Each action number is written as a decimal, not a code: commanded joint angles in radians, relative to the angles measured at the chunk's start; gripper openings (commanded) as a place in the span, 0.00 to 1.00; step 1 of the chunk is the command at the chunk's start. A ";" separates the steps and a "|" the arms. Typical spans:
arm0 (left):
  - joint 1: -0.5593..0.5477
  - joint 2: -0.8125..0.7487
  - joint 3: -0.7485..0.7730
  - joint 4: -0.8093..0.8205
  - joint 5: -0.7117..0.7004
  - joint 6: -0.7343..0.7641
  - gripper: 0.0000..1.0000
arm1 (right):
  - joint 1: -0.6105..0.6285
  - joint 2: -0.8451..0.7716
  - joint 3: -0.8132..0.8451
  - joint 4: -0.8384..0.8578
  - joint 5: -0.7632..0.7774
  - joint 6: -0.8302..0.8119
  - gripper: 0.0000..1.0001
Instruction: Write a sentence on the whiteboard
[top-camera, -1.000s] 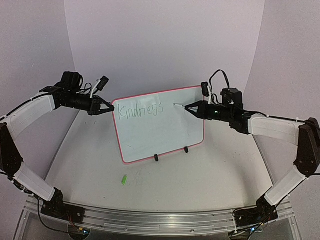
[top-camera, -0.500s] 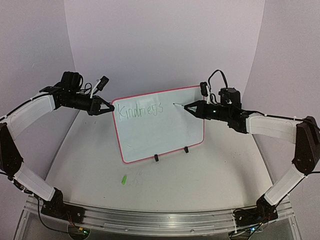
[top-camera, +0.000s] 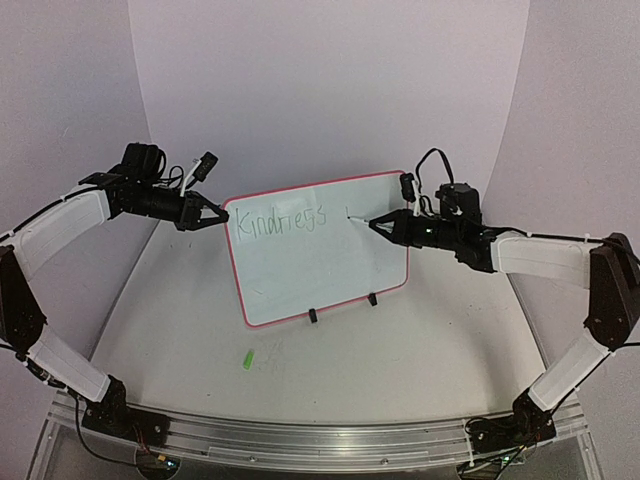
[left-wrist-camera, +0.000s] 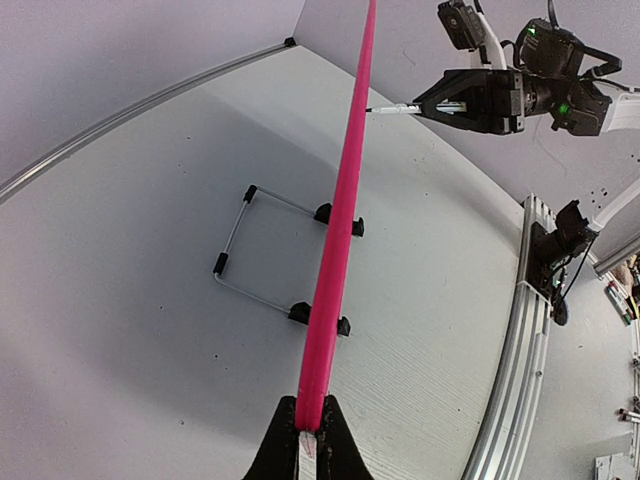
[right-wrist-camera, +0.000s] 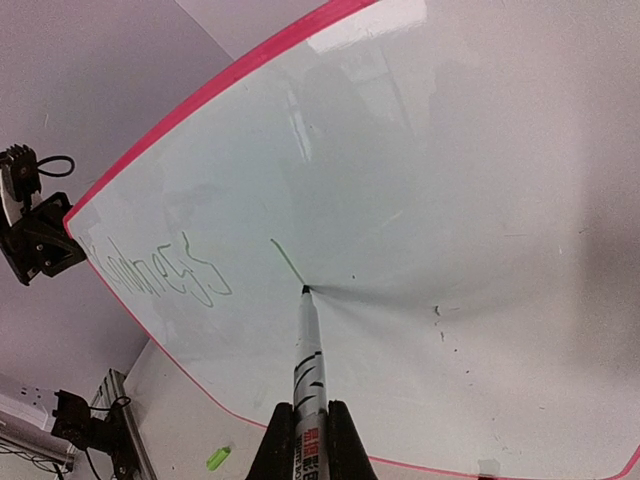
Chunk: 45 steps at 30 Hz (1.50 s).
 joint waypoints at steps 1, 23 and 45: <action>-0.008 -0.032 0.002 0.027 0.019 0.014 0.00 | -0.005 -0.048 0.013 0.036 -0.023 0.006 0.00; -0.011 -0.026 0.004 0.024 0.012 0.016 0.00 | -0.004 0.013 0.102 0.070 0.003 -0.004 0.00; -0.011 -0.024 0.004 0.024 0.010 0.017 0.00 | -0.004 -0.085 -0.004 0.064 0.046 -0.007 0.00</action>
